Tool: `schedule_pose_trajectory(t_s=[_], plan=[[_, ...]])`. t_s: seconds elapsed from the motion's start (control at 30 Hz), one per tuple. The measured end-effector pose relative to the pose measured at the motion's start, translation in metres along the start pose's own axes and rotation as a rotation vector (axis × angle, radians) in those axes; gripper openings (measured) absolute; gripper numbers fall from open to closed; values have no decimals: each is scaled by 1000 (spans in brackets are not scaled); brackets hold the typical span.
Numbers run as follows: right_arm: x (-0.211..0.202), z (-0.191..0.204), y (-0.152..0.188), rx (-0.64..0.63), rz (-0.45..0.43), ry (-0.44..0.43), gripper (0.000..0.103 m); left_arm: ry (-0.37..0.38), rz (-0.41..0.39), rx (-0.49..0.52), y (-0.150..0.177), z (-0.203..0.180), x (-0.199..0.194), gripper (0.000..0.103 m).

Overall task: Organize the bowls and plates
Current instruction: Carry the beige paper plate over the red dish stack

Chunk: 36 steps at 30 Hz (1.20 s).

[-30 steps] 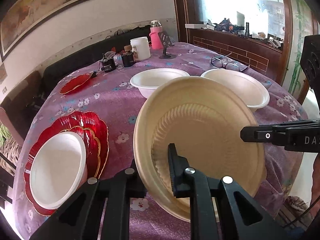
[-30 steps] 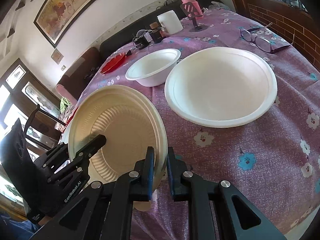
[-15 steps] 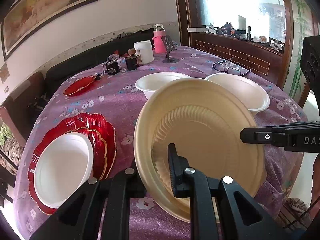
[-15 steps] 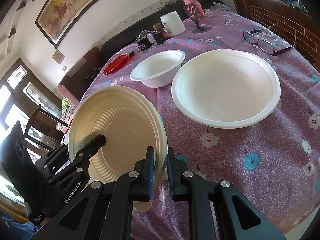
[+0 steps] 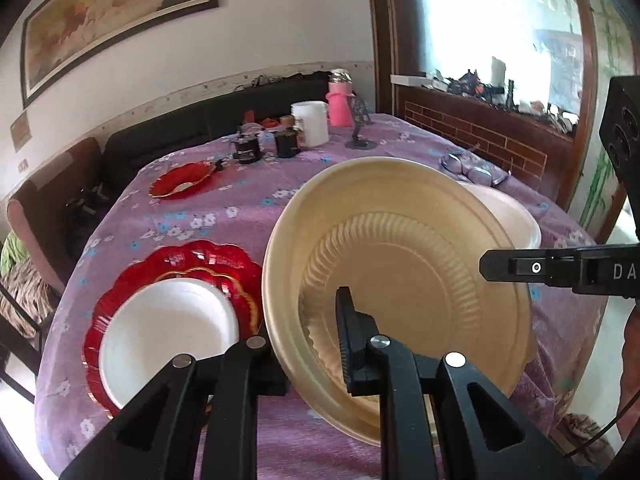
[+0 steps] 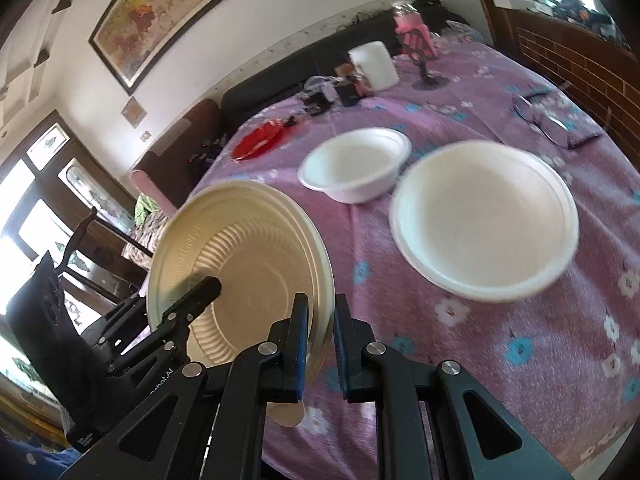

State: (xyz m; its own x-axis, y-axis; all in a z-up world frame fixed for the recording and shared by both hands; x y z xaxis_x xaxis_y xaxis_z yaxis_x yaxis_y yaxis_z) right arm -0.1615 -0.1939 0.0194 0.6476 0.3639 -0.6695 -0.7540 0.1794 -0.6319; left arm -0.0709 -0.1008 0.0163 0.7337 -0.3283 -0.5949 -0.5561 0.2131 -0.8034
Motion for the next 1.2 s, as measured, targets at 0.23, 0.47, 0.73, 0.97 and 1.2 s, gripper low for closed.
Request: schedule_pose_trajectory(t_s=[0.23, 0.47, 0.73, 0.97, 1.2], plan=[[16, 52, -21, -46, 19, -98, 13, -39, -29, -87, -20, 55, -27, 16], [64, 106, -28, -40, 115, -221, 14, -130, -25, -151, -19, 115, -40, 17], [108, 128, -24, -6, 205, -262, 14, -171, 23, -225, -4, 157, -29, 17], [120, 124, -26, 23, 236, -260, 14, -156, 63, -252, 3, 167, -12, 17], [125, 123, -33, 8, 207, -230, 14, -169, 66, -279, 3, 175, -3, 17]])
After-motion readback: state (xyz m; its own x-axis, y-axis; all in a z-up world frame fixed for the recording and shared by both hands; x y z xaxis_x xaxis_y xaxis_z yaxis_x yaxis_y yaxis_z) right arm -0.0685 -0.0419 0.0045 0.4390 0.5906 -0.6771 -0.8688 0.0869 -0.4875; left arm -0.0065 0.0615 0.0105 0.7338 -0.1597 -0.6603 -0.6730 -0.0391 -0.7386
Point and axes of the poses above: each gripper's, at about its wrist camera, not at the fingertips, and x roughly the way its jaws point, z to its left, y to its underside, the point moved 9 cm from there along x, roughly the way its jaws point, and after that the axes turned 8 degrees about -x, right-handed, at the moved point
